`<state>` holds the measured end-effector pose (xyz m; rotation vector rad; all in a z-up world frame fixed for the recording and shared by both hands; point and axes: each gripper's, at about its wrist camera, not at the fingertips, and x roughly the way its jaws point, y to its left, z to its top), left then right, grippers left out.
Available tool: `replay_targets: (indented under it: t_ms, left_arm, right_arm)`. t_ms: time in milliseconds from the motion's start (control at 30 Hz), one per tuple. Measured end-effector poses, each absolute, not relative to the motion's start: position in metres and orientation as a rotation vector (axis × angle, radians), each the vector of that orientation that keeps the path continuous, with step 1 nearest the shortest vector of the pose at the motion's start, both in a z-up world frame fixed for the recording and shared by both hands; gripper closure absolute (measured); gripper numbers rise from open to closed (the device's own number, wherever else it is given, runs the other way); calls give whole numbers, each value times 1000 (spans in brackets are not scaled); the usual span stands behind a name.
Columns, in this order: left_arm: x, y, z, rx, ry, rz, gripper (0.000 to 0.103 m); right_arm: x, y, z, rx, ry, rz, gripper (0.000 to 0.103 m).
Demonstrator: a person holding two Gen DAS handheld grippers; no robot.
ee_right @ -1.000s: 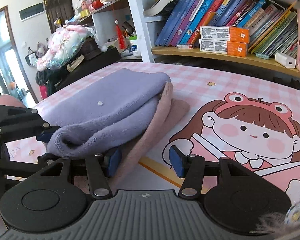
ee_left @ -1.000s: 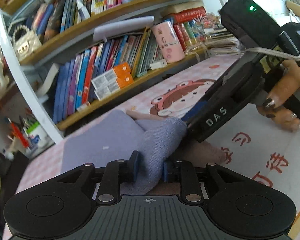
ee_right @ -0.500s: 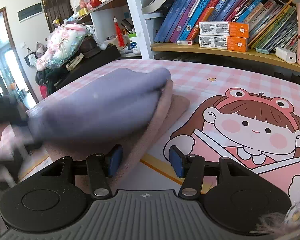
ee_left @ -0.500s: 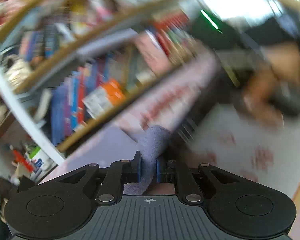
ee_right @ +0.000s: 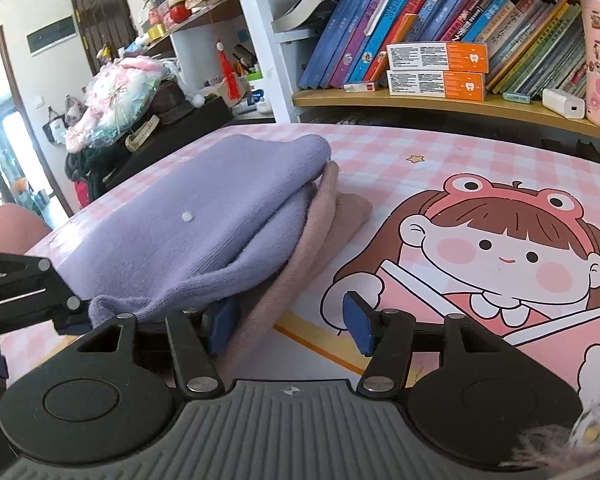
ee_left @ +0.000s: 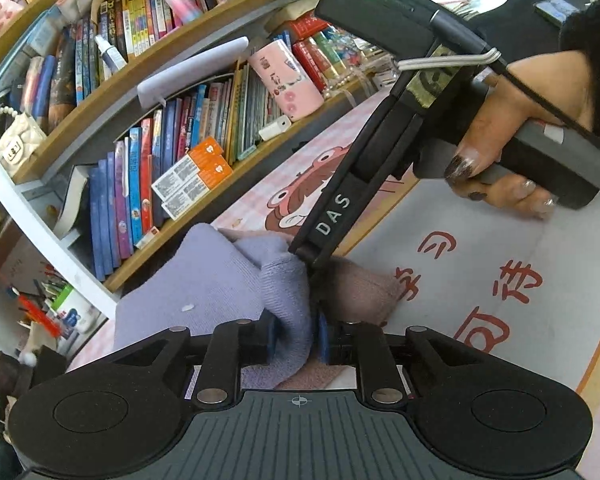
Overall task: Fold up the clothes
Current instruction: 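Open the left gripper and release the folded lavender half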
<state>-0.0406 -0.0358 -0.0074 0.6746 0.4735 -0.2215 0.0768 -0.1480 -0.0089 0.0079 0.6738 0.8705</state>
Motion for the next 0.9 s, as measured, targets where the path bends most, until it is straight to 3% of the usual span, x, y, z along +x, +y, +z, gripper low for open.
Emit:
replay_targets:
  t_ms: [167, 333, 400, 433, 600, 667, 900]
  left_arm:
    - [-47, -41, -12, 744, 470, -241, 71]
    - [-55, -39, -2, 698, 467, -278, 64]
    - [-64, -37, 9, 651, 457, -348, 34]
    - [-72, -38, 15, 632, 435, -389, 31]
    - [-89, -22, 54, 562, 329, -425, 28]
    - [-80, 2, 66, 486, 318, -336, 20]
    - [-37, 79, 46, 328, 431, -29, 17]
  right_arm:
    - [83, -161, -4, 119, 641, 807, 48]
    - [102, -208, 4, 478, 614, 805, 46]
    - [104, -211, 2, 517, 632, 818, 41]
    - [105, -208, 1, 513, 644, 823, 40]
    - [101, -189, -3, 446, 705, 859, 38]
    - [98, -186, -5, 441, 718, 868, 33]
    - [99, -182, -13, 456, 784, 882, 30]
